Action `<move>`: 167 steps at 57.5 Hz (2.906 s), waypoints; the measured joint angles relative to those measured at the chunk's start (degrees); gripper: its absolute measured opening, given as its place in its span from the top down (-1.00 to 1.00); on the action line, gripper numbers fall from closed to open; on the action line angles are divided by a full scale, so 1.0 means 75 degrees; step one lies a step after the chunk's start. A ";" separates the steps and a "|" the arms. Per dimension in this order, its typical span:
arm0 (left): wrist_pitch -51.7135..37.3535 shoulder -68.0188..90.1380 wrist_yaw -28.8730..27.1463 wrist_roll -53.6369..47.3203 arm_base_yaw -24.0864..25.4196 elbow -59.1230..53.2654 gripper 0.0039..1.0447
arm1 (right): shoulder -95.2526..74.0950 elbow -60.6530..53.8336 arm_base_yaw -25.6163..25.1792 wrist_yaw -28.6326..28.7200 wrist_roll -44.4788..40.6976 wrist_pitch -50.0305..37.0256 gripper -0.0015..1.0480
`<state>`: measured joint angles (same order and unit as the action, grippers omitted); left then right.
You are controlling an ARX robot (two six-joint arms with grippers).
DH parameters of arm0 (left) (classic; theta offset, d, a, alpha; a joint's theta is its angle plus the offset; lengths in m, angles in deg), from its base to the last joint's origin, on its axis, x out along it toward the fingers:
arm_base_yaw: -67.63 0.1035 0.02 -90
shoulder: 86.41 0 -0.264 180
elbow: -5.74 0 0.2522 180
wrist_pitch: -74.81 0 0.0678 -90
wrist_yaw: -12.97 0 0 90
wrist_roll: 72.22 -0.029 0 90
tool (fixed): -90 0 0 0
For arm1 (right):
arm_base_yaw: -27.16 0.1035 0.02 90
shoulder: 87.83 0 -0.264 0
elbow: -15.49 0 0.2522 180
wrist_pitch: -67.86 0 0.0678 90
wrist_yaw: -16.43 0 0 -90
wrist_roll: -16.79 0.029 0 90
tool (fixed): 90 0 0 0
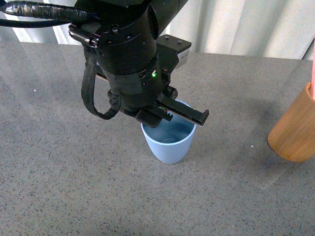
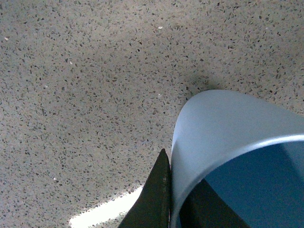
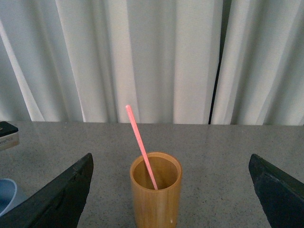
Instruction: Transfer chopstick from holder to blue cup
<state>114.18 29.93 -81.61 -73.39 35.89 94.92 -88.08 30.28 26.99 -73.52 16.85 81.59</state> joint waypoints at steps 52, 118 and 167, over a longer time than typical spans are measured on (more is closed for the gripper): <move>0.0204 -0.0460 -0.0023 0.0154 0.0277 -0.0020 -0.90 | 0.0000 0.0000 0.0000 -0.0003 0.0000 0.0000 -0.81; -0.9827 -0.5808 -0.0933 0.0146 0.2684 -0.6653 0.30 | 0.0000 0.0000 0.0000 0.0000 0.0000 0.0000 -0.81; -0.8711 -0.9783 0.0589 0.0175 0.4217 -0.9675 0.94 | 0.0000 0.0000 0.0000 0.0000 0.0000 0.0000 -0.81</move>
<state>48.85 -43.45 -77.19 -72.08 67.51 22.36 -88.08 30.28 26.99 -73.52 16.85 81.59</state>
